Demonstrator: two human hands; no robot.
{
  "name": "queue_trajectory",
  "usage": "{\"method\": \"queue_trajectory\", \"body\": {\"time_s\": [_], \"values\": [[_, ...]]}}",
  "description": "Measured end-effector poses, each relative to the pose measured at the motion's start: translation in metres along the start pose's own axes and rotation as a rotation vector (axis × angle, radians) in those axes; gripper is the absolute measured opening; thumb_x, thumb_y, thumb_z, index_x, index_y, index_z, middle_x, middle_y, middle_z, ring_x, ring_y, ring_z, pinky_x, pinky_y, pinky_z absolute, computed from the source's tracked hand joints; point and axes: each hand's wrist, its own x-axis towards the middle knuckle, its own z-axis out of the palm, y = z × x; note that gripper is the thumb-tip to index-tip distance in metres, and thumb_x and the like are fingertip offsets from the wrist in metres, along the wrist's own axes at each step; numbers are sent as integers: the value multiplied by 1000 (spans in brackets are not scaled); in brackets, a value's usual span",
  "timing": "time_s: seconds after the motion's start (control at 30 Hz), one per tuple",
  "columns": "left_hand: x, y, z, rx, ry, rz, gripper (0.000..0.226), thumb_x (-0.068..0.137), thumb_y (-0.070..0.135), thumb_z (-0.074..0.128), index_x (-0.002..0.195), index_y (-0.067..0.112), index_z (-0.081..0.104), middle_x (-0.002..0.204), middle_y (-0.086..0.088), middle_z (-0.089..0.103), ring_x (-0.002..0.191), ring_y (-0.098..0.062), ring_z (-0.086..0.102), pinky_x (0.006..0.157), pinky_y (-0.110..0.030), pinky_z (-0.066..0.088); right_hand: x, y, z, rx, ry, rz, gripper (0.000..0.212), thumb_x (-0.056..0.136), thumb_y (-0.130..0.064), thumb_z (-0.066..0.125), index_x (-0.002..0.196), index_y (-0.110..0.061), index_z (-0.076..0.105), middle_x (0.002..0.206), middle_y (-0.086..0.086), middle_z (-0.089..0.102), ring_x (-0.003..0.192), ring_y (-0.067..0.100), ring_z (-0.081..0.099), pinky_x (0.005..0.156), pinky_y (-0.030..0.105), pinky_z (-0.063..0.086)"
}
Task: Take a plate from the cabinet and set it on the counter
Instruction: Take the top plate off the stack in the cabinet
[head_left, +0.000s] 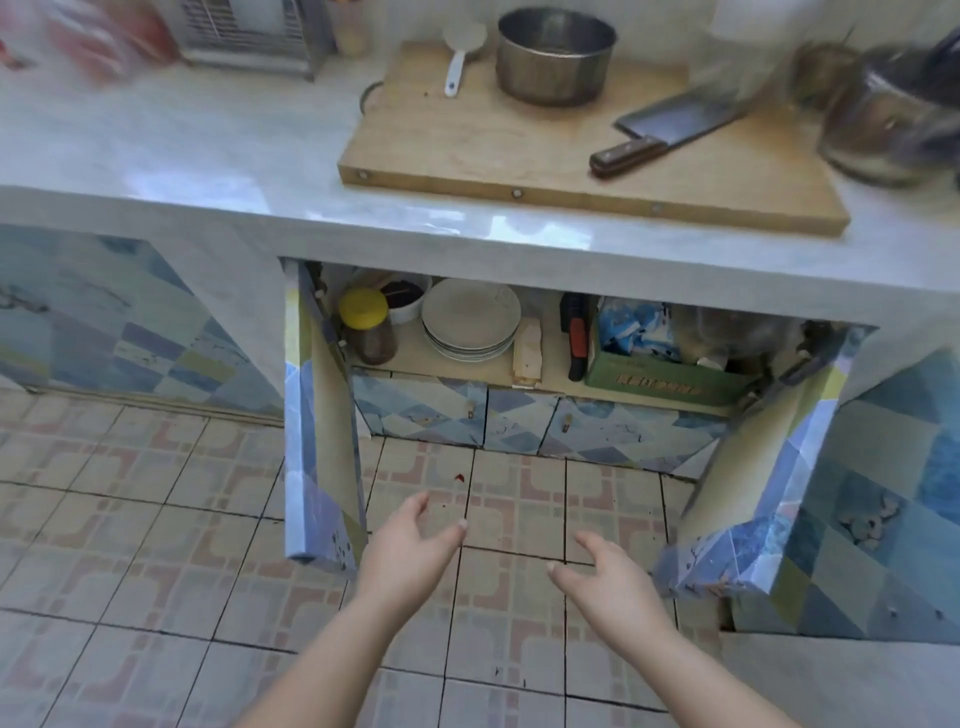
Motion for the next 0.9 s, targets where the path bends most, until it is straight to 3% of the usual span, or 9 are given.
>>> {"method": "queue_trajectory", "body": {"time_s": [0.13, 0.27, 0.7, 0.9], "values": [[29, 16, -14, -23, 10, 83, 69, 82, 50, 58, 141, 24, 36, 145, 5, 44, 131, -18, 41, 102, -37, 35, 25, -33, -10, 4, 86, -79, 63, 86, -34, 57, 142, -18, 36, 149, 3, 39, 133, 21, 40, 101, 29, 34], [60, 25, -9, -85, 39, 87, 69, 81, 51, 58, 141, 23, 37, 144, 2, 45, 131, -20, 42, 105, -39, 36, 58, -51, -16, 22, 154, -93, 61, 86, -36, 55, 142, -19, 36, 148, 2, 40, 128, 22, 45, 86, 28, 35], [217, 28, 44, -118, 159, 92, 74, 80, 51, 59, 141, 15, 37, 145, -7, 45, 130, -29, 43, 104, -42, 36, 211, -57, -2, 42, 212, -213, 63, 85, -41, 54, 142, -21, 35, 145, 4, 43, 128, 25, 44, 98, 36, 40], [294, 17, 65, -163, 233, 131, 74, 79, 50, 61, 139, 14, 38, 143, -9, 46, 129, -30, 43, 102, -39, 36, 296, -44, 18, 160, 252, -296, 62, 87, -39, 54, 143, -19, 35, 148, 4, 40, 131, 22, 41, 94, 27, 33]]}}
